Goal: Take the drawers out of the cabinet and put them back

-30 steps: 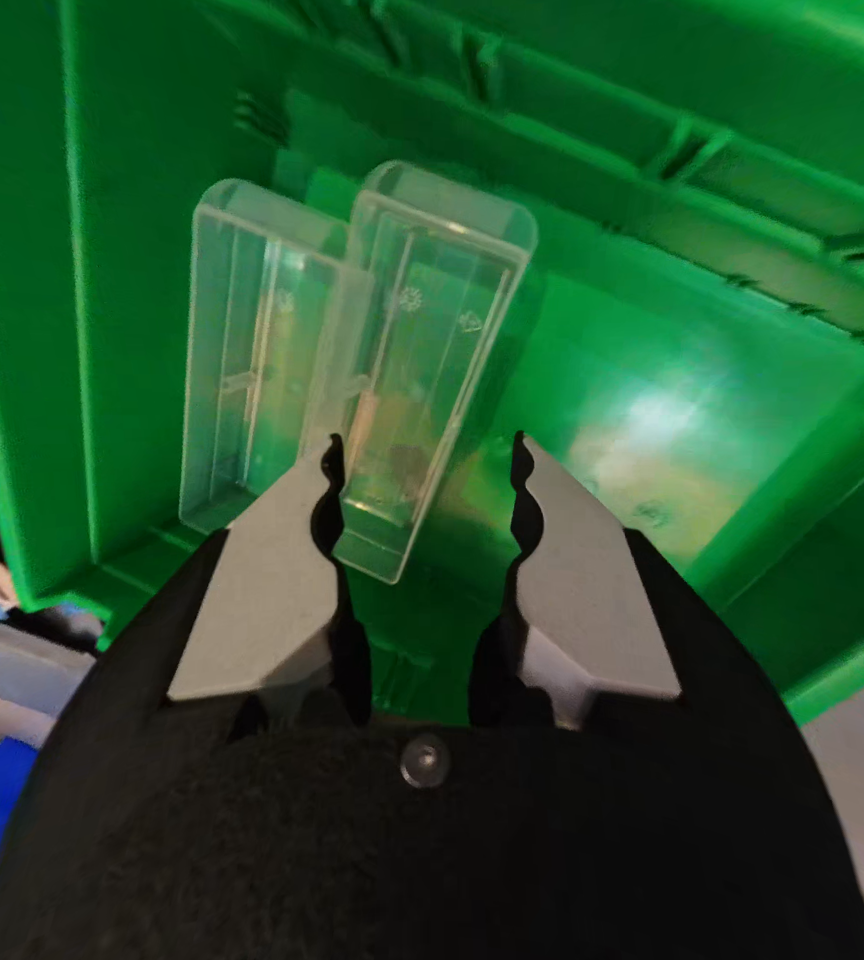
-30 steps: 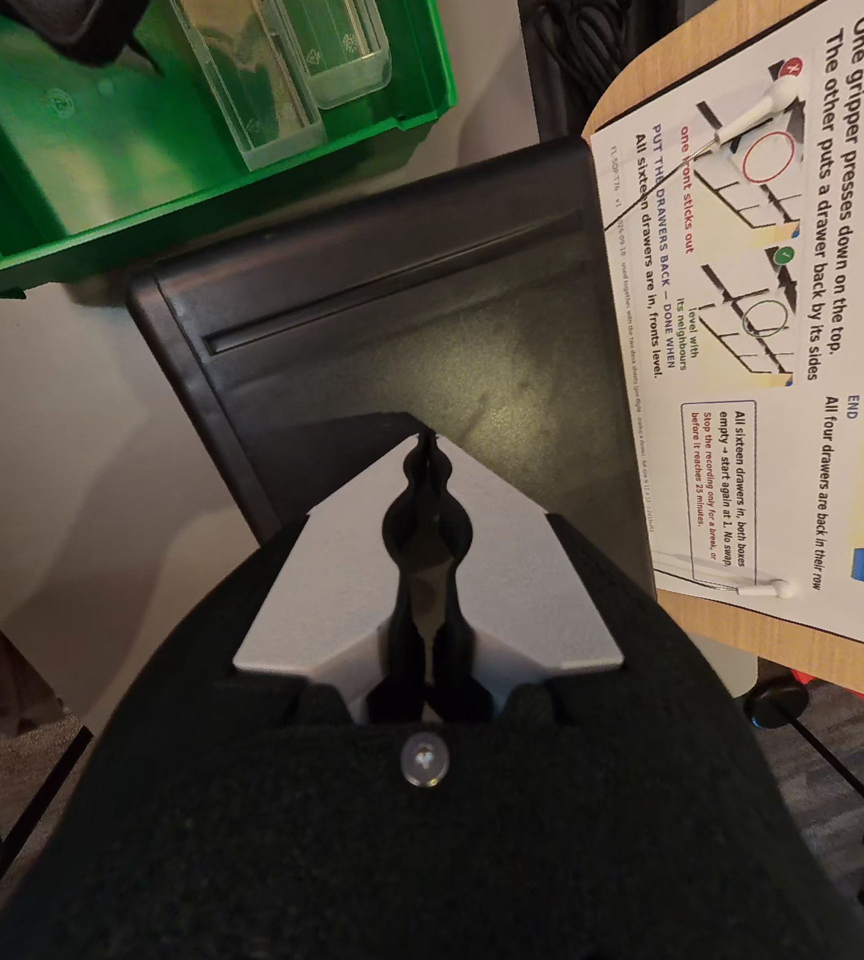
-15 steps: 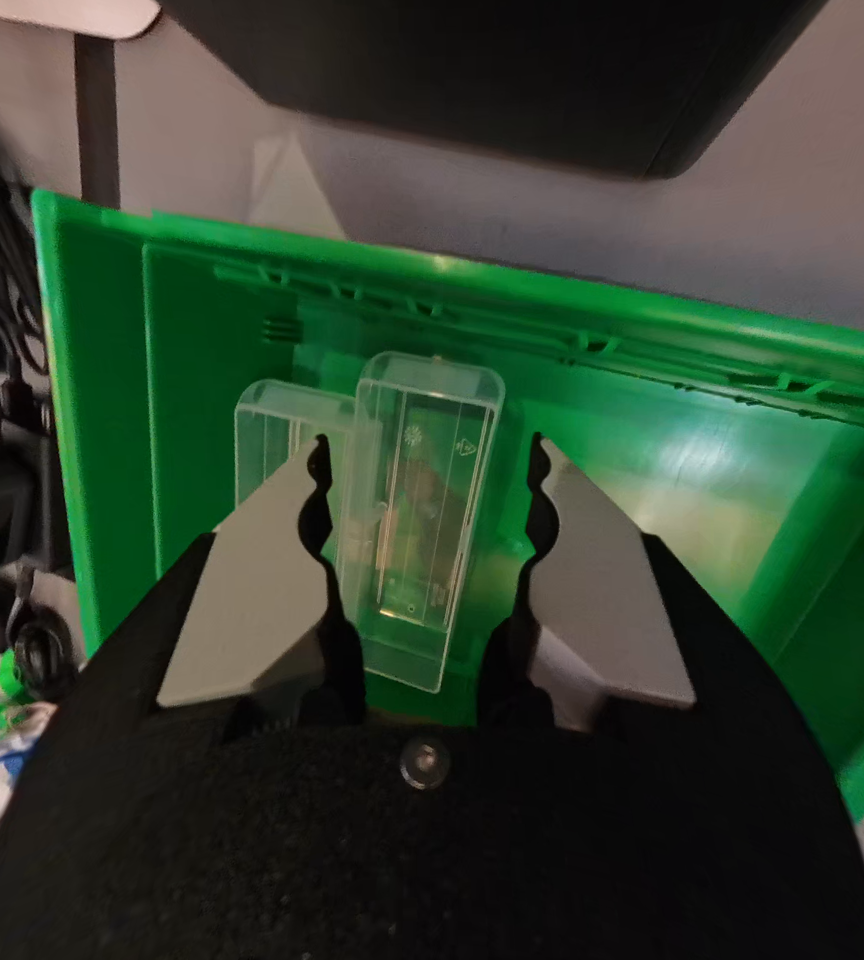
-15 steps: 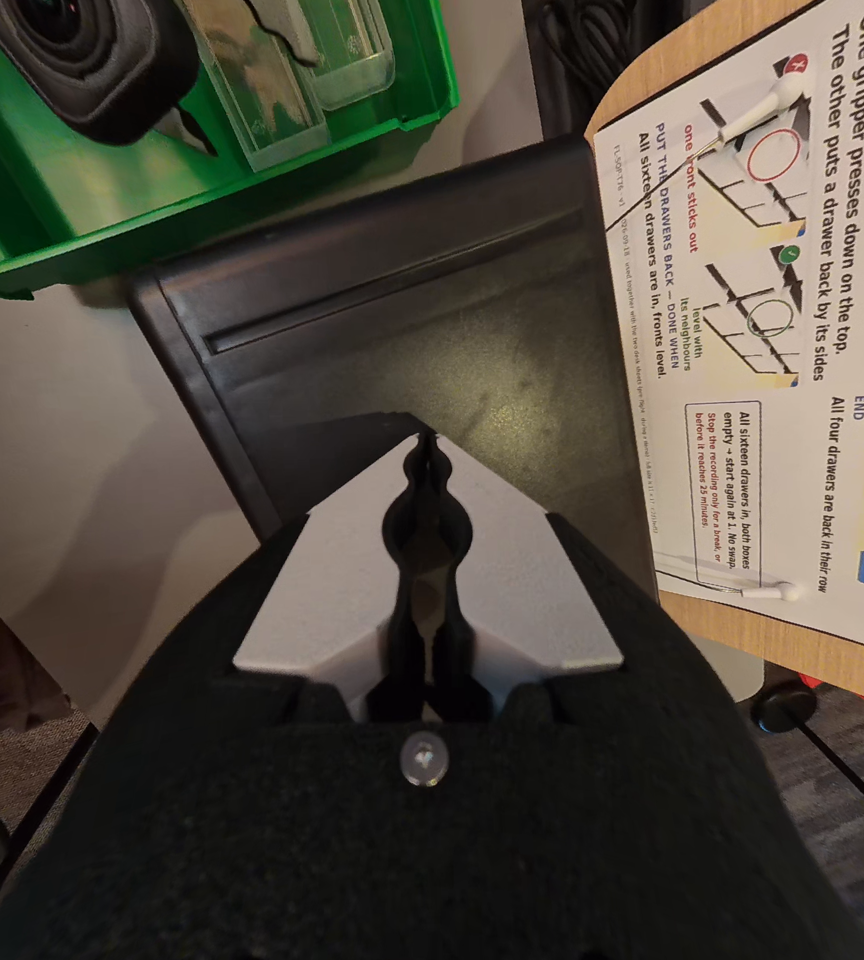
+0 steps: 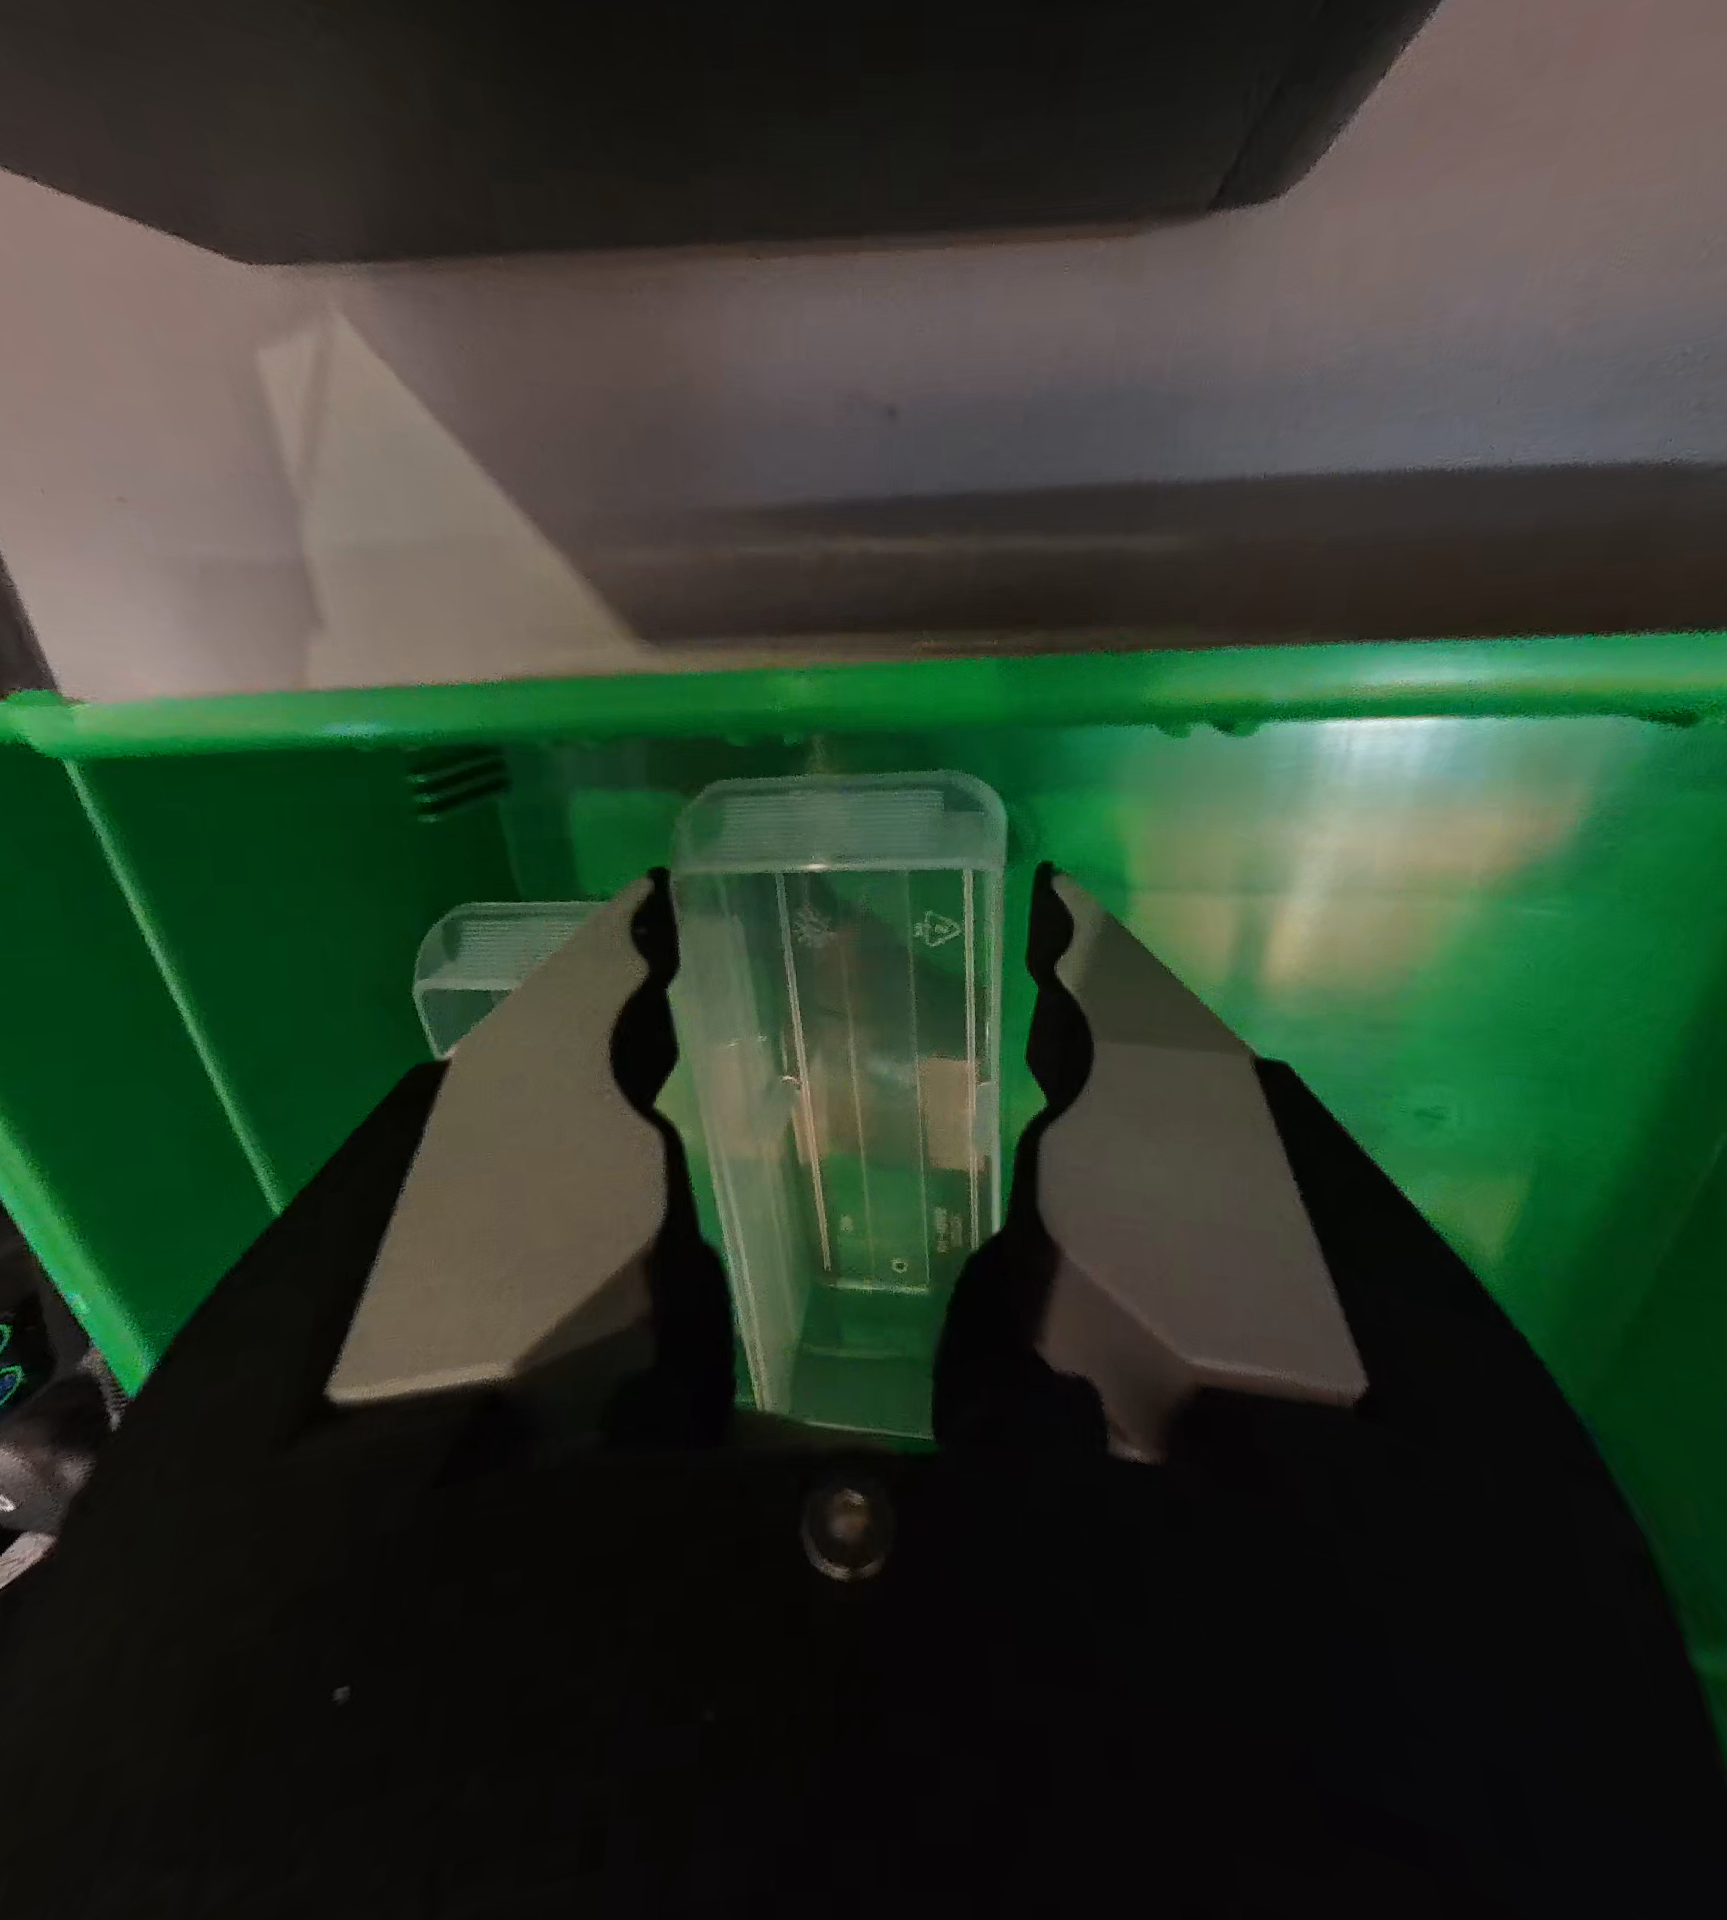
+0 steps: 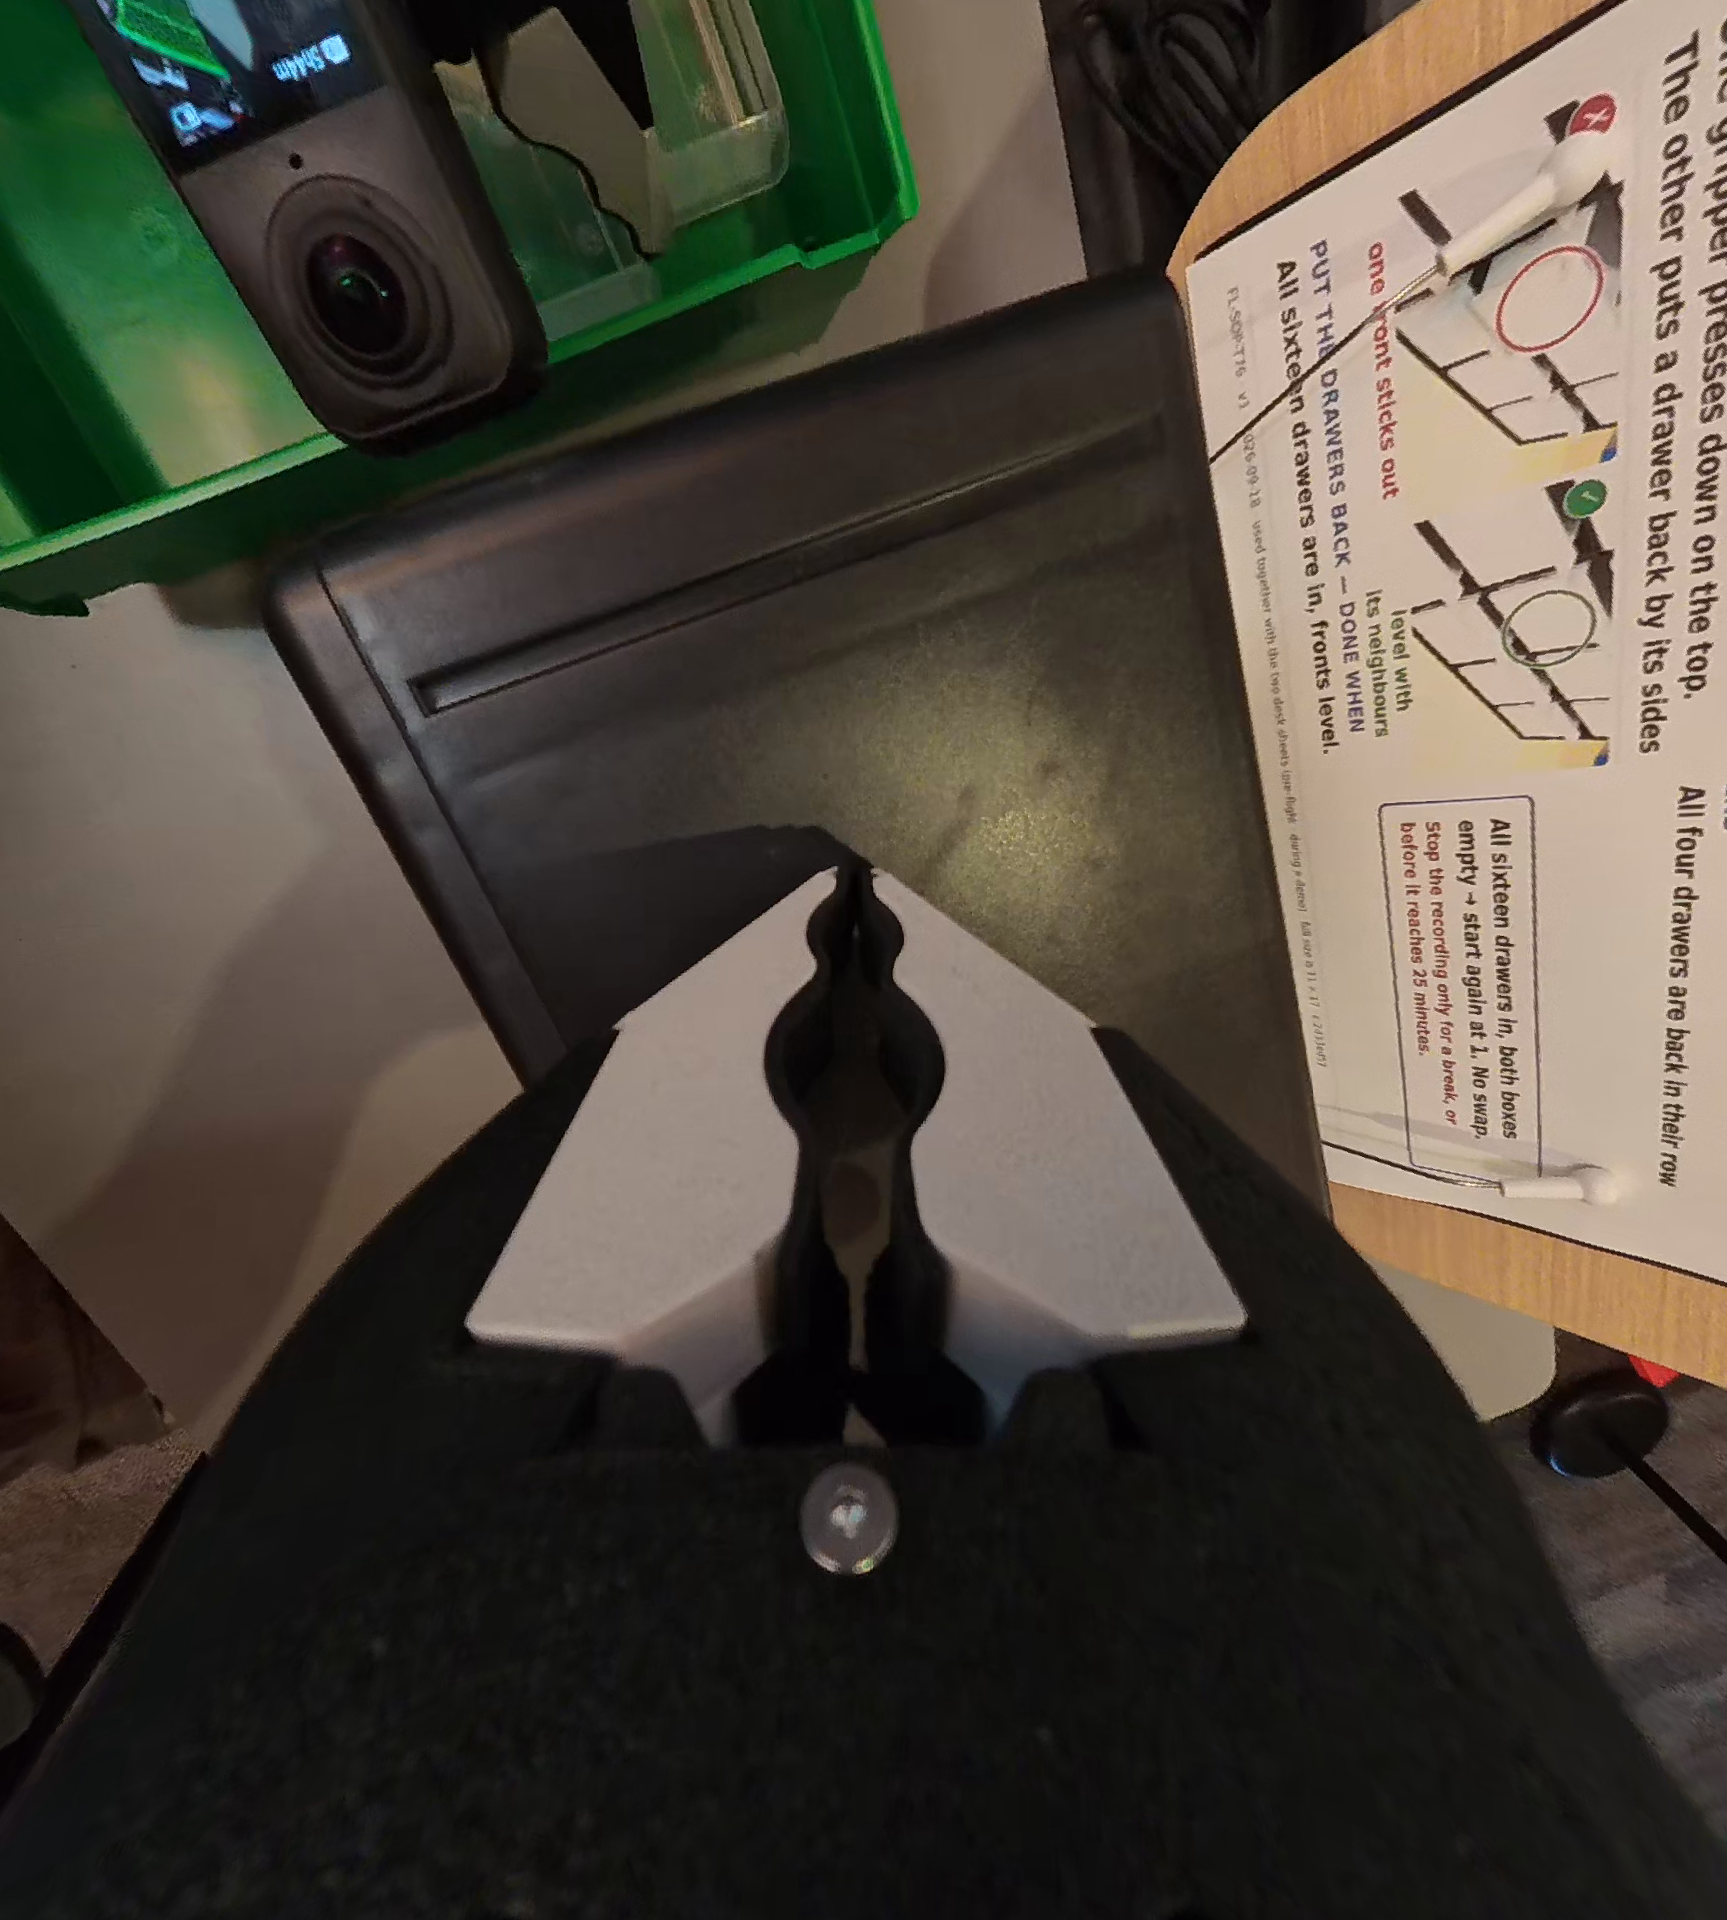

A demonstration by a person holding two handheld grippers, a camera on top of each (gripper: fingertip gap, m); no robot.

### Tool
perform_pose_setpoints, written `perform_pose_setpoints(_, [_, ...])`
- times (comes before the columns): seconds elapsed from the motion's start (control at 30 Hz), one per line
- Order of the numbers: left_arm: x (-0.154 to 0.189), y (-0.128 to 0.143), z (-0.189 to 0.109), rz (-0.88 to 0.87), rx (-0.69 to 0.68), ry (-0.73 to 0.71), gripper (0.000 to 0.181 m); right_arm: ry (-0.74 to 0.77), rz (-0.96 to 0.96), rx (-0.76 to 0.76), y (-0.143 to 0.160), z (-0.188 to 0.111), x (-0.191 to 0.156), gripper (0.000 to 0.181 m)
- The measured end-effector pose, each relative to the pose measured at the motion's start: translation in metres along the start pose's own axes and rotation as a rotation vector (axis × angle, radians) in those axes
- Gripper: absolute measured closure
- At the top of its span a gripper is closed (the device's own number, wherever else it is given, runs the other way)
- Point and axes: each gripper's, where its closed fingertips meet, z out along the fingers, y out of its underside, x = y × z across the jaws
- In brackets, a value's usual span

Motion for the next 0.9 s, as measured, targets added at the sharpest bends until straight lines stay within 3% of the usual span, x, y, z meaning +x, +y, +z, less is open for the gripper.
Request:
perform_pose_setpoints(0.27, [0.022, 0.008, -0.015, 0.017, 0.052, 0.026, 0.121, -0.018, 0.007, 0.004, 0.000, 0.000, 0.000, 0.181])
perform_pose_setpoints(0.57, [0.049, -0.016, -0.117, 0.183, 0.130, -0.139, 0.120, 0.017, -0.008, -0.028, 0.000, 0.000, 0.000, 0.181])
perform_pose_setpoints(0.73, [0.106, -0.080, -0.159, 0.452, 0.171, -0.201, 0.121, 0.019, -0.005, -0.035, 0.000, 0.000, 0.000, 0.181])
perform_pose_setpoints(0.9, [0.201, -0.162, -0.133, 0.809, 0.206, -0.096, 0.121, 0.000, -0.007, -0.041, 0.000, 0.000, 0.000, 0.181])
